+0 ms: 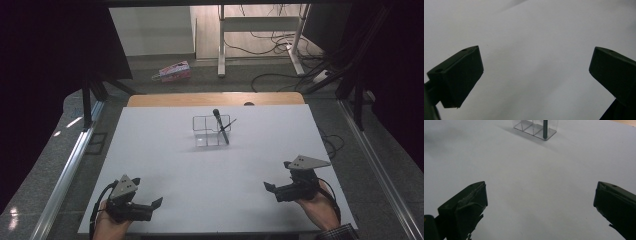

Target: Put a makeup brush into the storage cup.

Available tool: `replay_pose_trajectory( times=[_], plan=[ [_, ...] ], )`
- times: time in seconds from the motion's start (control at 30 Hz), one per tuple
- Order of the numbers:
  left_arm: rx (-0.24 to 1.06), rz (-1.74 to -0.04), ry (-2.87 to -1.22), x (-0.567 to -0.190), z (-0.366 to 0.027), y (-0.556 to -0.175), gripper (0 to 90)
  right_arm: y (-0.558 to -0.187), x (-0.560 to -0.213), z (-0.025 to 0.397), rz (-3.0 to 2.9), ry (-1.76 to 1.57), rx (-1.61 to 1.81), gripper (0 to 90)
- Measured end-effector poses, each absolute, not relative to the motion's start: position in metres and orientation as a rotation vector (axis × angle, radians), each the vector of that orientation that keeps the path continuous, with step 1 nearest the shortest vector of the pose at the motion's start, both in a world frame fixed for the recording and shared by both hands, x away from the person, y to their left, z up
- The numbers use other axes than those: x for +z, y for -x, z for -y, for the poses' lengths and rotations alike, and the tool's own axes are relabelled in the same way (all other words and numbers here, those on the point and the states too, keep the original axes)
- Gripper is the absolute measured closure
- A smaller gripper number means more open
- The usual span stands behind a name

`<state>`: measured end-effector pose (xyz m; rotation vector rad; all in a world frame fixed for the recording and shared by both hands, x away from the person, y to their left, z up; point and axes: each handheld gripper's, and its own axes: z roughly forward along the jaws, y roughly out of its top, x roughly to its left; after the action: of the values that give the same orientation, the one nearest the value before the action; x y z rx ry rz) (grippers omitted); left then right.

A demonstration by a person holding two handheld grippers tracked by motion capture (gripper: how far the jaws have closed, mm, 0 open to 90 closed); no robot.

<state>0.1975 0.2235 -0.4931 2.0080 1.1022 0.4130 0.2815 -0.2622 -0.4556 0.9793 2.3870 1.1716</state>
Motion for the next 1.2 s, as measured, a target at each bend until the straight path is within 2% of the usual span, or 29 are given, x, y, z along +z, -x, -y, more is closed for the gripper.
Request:
replay_pose_trajectory(
  times=[1.2],
  plan=[
    [0.415,-1.094,-2.019,-0.493,-0.223,-0.198,0.0,-0.253,-0.462,0.303,-2.341,-1.051,1.057,0.0]
  ],
)
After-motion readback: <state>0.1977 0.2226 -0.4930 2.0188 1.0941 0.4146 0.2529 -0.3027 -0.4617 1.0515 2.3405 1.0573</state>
